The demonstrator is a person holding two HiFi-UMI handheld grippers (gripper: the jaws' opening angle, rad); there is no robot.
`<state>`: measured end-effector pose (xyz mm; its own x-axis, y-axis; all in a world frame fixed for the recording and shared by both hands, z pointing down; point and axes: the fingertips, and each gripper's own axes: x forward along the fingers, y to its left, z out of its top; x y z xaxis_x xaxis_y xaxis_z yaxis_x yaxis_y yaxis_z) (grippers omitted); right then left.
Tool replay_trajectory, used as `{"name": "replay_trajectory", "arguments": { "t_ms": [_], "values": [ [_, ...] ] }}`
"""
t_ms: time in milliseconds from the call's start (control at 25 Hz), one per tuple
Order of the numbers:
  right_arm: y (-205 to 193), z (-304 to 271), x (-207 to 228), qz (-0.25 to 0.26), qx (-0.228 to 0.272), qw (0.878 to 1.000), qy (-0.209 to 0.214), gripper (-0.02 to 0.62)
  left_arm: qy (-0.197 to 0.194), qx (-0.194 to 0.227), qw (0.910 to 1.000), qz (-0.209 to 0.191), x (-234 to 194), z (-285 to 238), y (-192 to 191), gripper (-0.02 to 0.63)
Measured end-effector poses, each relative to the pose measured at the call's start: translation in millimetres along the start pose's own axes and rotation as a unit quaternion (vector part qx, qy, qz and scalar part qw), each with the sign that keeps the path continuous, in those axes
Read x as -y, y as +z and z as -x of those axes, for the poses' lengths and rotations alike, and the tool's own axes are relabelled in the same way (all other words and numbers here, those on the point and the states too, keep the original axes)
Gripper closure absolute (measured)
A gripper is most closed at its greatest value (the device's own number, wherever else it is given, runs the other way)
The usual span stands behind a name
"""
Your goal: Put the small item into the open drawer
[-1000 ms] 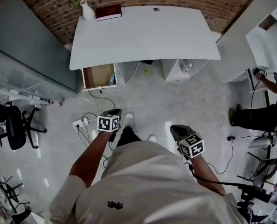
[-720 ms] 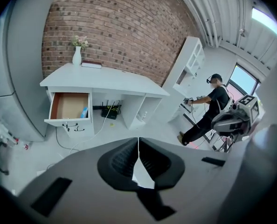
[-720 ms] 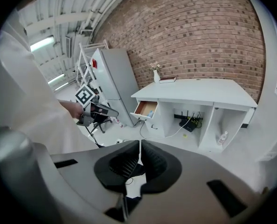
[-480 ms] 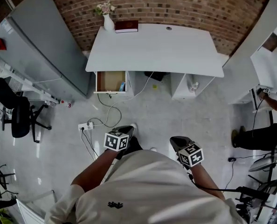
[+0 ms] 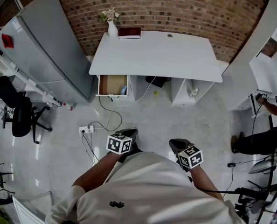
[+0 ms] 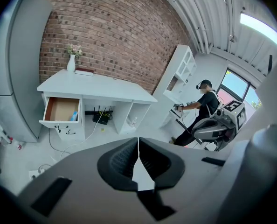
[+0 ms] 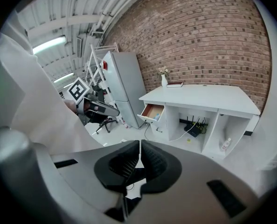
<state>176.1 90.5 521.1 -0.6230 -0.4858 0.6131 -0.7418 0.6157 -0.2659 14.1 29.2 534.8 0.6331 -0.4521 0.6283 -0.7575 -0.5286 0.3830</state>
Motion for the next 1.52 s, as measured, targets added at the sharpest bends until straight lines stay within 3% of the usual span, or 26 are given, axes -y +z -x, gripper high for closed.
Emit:
{"name": "replay_trajectory", "arguments": {
  "t_ms": [360, 920, 1520],
  "values": [
    [-12, 4, -1, 0.004, -0.003, 1.000, -0.002, 0.560, 0.000, 0.002, 1.0000, -0.009, 7, -2, -5, 0.577],
    [-18, -9, -15, 0.001, -0.008, 1.000, 0.019, 0.563, 0.015, 0.004, 0.9998, 0.011, -4, 9, -20, 0.577],
    [-31, -9, -23, -0.012, -0.004, 1.000, 0.019, 0.563, 0.017, -0.002, 0.9999, -0.003, -2, 8, -26, 0.577]
  ]
}}
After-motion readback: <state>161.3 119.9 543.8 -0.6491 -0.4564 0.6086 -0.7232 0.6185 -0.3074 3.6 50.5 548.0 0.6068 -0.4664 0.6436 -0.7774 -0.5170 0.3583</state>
